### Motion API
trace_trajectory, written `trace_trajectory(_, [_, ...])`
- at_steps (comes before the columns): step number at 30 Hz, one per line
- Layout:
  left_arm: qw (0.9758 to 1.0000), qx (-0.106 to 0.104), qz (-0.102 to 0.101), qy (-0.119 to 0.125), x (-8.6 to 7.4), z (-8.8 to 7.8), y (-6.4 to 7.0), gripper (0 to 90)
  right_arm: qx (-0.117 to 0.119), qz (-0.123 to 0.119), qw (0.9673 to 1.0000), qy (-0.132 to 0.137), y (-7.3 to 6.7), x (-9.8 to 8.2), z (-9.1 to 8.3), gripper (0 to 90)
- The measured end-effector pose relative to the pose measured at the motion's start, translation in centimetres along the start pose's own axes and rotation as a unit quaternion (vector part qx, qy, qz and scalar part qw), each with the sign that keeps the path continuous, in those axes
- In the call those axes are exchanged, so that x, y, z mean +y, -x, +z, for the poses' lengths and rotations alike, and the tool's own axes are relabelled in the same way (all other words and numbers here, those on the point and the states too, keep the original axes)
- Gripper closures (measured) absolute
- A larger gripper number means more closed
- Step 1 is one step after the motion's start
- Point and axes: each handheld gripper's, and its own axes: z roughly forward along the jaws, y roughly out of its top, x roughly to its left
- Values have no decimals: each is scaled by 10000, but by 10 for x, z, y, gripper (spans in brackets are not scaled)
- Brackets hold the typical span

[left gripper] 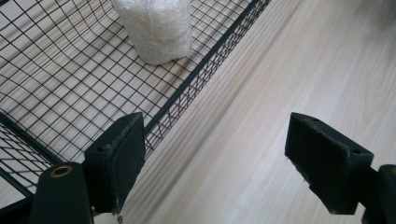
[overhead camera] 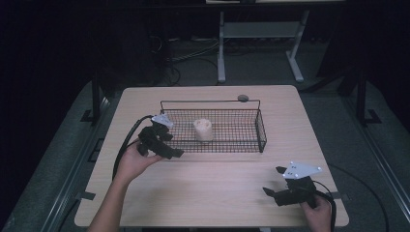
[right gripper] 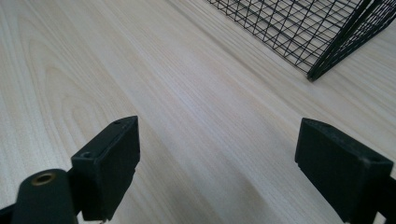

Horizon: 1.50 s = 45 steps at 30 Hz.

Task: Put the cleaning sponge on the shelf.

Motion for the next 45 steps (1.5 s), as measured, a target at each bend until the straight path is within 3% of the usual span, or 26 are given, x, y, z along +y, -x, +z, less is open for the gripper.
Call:
trace_trajectory(21, [9998, -28, -56, 208, -32, -12, 14, 198, 7, -67, 9999, -86, -4, 2, 5, 135])
trace_trajectory(34, [9996, 29, 53, 272, -48, -20, 26, 199, -3, -63, 9999, -108, -4, 1, 4, 135])
trace_trajectory(45, [9996, 61, -51, 282, -67, -26, 29, 200, -12, -65, 9999, -126, -4, 1, 4, 135])
